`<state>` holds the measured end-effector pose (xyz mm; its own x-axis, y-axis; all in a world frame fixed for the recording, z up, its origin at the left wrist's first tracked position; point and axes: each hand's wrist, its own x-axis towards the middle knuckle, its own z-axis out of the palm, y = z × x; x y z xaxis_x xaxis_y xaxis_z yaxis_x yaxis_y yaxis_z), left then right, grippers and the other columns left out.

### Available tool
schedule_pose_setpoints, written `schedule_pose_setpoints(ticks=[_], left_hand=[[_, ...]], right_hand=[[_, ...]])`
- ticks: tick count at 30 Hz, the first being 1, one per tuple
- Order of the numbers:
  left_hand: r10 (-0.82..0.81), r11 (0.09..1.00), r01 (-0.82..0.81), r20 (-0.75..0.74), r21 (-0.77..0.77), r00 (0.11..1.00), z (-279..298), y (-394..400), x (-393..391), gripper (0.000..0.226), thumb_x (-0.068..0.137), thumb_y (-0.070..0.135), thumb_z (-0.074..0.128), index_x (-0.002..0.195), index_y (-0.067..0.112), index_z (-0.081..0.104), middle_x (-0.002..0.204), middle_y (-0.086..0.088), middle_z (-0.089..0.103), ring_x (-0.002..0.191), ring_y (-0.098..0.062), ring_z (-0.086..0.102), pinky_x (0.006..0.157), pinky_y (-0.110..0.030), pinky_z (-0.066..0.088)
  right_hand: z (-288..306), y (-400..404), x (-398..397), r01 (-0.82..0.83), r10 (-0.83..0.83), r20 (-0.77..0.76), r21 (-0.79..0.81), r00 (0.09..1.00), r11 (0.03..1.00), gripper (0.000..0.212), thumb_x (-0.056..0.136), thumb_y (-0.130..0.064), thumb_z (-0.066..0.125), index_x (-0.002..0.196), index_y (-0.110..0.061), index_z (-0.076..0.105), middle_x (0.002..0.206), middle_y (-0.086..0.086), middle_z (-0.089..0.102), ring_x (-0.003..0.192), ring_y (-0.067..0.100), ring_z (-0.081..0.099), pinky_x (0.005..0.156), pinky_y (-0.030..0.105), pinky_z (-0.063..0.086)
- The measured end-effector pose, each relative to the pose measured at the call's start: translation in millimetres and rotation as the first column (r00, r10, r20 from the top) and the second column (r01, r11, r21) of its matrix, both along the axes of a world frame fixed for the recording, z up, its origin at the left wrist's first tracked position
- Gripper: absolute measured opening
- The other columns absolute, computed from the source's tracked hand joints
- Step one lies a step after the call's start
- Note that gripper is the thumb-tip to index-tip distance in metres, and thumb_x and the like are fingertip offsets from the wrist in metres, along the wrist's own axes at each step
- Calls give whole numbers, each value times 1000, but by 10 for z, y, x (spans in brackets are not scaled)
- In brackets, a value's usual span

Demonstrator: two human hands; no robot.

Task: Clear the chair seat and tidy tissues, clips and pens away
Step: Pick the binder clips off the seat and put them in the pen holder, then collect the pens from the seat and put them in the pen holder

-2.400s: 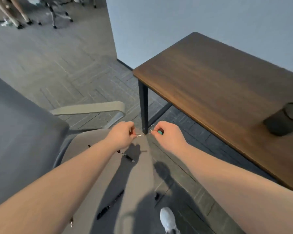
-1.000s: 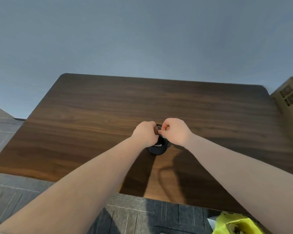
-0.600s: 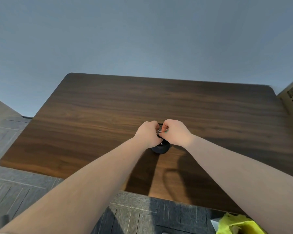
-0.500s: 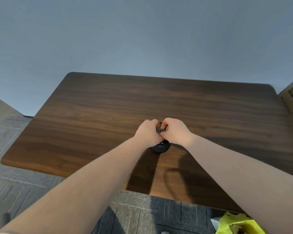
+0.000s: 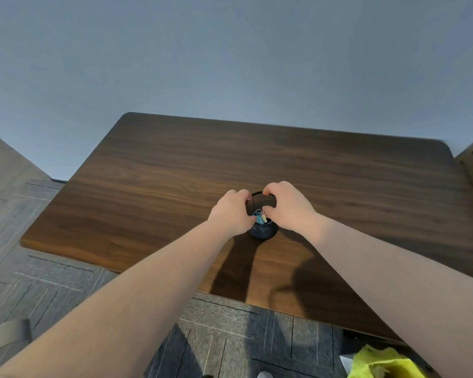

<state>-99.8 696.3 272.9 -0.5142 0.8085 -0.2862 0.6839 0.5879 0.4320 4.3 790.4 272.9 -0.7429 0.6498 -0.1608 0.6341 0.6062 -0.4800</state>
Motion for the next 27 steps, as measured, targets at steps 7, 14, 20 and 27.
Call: schedule_pose_setpoints(ticks=[7,14,20,27], left_hand=[[77,992,-78,-15,-97,997,86,-692,-92,66,86,35,62,143,23,31,146,-8,35,121,-33,51,96,-44,50],[235,957,-233,-11,-172,972,19,-1933,-123,68,84,39,63,142,26,30,146,-9,33,122,-34,50,99,-47,47],[380,896,-379,-41,-231,924,-92,-3282,-62,69,84,39,63,142,26,29,145,-9,33,126,-33,45,98,-47,48],[592,783,-577,-4,-231,806,-227,-4693,133,71,83,38,64,143,27,28,147,-10,32,130,-32,43,103,-45,44]], right_hand=[[160,-512,-50,-83,81,24,58,996,995,43,89,-26,61,130,-24,48,139,6,47,118,27,56,92,35,50],[180,-1452,-122,-285,281,70,45,957,958,49,91,-30,59,137,-25,41,144,5,42,122,24,53,97,38,48],[68,-2506,-302,-500,491,141,29,859,866,49,93,-31,53,139,-25,36,144,5,37,120,28,50,93,45,49],[-191,-3716,-453,-729,709,218,21,671,684,54,91,-34,54,140,-25,34,143,4,39,125,30,46,96,49,48]])
